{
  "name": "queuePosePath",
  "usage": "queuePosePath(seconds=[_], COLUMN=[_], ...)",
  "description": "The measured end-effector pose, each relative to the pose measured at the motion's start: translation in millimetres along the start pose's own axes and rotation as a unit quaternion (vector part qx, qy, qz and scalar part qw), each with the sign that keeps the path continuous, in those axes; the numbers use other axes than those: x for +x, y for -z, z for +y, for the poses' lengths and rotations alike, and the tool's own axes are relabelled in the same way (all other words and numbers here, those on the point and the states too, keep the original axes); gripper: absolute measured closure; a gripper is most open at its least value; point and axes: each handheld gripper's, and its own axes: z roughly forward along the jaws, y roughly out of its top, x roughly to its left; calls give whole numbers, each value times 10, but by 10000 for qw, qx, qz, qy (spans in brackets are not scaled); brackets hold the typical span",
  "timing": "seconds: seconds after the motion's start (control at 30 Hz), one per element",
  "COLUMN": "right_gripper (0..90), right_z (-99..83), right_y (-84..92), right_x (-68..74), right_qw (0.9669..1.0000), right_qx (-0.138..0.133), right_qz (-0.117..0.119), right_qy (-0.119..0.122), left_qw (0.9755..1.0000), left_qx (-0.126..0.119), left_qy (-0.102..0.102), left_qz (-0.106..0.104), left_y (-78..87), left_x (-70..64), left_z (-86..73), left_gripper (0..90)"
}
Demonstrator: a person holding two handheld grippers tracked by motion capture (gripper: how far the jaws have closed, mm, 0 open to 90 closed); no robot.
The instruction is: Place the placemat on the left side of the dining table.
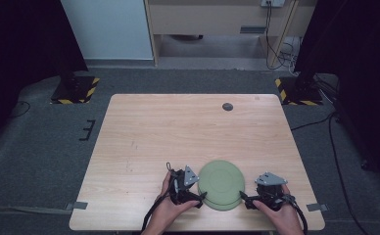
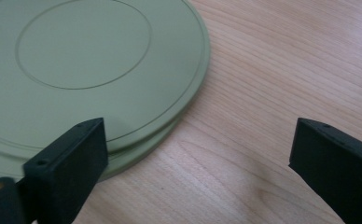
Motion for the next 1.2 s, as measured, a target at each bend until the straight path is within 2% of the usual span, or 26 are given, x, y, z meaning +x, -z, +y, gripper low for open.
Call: queuePosePath(seconds=[0.03,0.1,0.17,0.33,0.5,0.63,0.8,0.87,1.03,1.2], right_gripper=[50,56,51,39,25,18,17,39,58,36], right_z=[4,6,-2,11,43,60,83,79,44,65], right_y=[9,23,-4,-15,-48,-71,-97,-93,-57,-100], right_x=[4,20,65,66,64,49,42,44,75,95], right_qw=[9999,9998,9995,9997,9999,10000,9999,9999,9998,9999], right_qx=[-27,-60,55,61,71,70,46,27,49,82], right_qz=[82,193,269,222,53,6,-111,-97,168,96], right_qy=[-53,0,173,108,66,11,-42,-37,14,43], left_qw=[10000,10000,10000,9999,9999,9997,9996,9996,9996,9996], left_qx=[-9,9,15,21,17,-5,-38,-42,-22,-21], left_qy=[-35,-70,-77,-91,16,46,3,-35,-80,-61], left_qz=[-3,-10,7,72,170,220,291,265,279,289], left_y=[9,10,2,-11,-59,-77,-79,-67,-78,-94], left_x=[-11,-31,-47,-40,16,37,36,27,-13,6], left_z=[-3,-6,-5,15,47,56,62,58,64,72], left_gripper=[18,25,14,7,4,3,14,28,21,12])
